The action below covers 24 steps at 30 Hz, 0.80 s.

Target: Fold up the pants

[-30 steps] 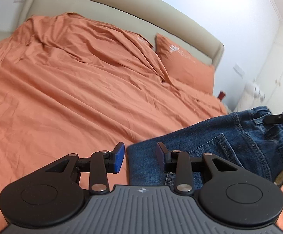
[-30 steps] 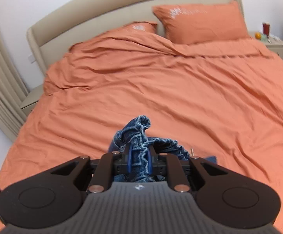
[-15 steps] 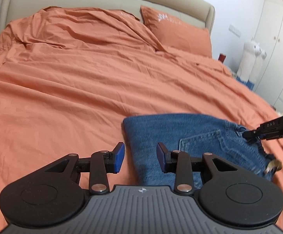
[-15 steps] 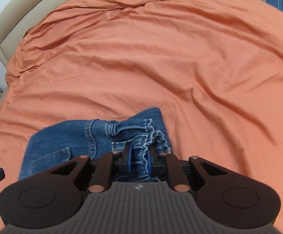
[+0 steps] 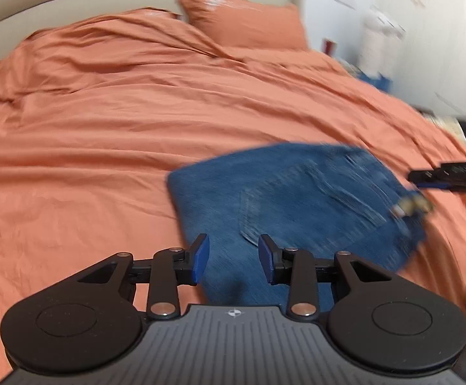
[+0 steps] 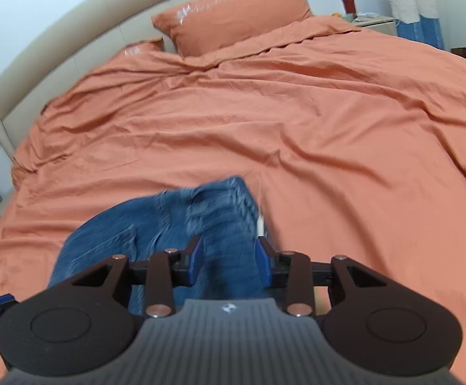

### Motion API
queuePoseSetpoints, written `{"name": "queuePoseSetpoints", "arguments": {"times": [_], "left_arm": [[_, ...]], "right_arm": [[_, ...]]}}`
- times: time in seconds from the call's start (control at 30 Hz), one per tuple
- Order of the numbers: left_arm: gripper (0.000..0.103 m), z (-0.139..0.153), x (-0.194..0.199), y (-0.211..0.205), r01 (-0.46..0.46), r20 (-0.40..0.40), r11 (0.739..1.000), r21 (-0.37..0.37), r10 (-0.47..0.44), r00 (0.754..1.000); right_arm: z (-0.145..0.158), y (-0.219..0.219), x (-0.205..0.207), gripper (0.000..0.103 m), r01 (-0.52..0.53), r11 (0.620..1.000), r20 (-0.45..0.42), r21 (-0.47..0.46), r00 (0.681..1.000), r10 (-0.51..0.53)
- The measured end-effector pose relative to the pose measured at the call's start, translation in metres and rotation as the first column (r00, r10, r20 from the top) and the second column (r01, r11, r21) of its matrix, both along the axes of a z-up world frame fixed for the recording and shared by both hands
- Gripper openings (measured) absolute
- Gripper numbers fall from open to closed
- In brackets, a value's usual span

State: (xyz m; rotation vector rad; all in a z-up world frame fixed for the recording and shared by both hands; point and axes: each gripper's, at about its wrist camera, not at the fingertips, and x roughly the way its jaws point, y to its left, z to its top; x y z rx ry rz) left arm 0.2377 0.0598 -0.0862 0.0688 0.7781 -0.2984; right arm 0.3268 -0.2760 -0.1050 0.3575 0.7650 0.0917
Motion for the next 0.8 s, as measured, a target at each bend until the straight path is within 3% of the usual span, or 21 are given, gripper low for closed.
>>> {"name": "queuePoseSetpoints", "arguments": {"times": [0.23, 0.43, 0.5, 0.6, 0.67, 0.8], "left_arm": [[0.049, -0.011, -0.06, -0.03, 0.163, -0.113, 0.968, 0.19, -0.143, 0.983], [0.05, -0.054, -0.071, -0.047, 0.155, -0.179, 0.942, 0.299, -0.104, 0.978], [0.032, -0.061, -0.068, -0.046, 0.119, -0.172, 0.934, 0.338, -0.063, 0.983], [0.016, -0.054, -0.071, -0.048, 0.132, -0.143, 0.917, 0.376, -0.083, 0.986], [0.012, -0.043, -0.076, -0.048, 0.138, -0.108, 0.898, 0.418, -0.102, 0.989], [0.009, -0.043, -0.075, -0.051, 0.176, -0.157, 0.875, 0.45, -0.117, 0.981]], "right_arm": [[-0.011, 0.013, -0.023, 0.033, -0.075, 0.996, 0.01, -0.045, 0.997, 0.075], [-0.022, 0.017, -0.022, 0.033, -0.089, 0.992, 0.014, -0.086, 0.996, 0.091], [-0.025, 0.018, -0.023, 0.033, -0.097, 0.991, 0.02, -0.095, 0.995, 0.099], [-0.029, 0.015, -0.021, 0.032, -0.097, 0.992, 0.013, -0.086, 0.995, 0.098], [-0.03, 0.013, -0.019, 0.031, -0.093, 0.993, -0.005, -0.077, 0.996, 0.092], [-0.033, 0.011, -0.017, 0.03, -0.098, 0.992, -0.033, -0.076, 0.995, 0.096]]}}
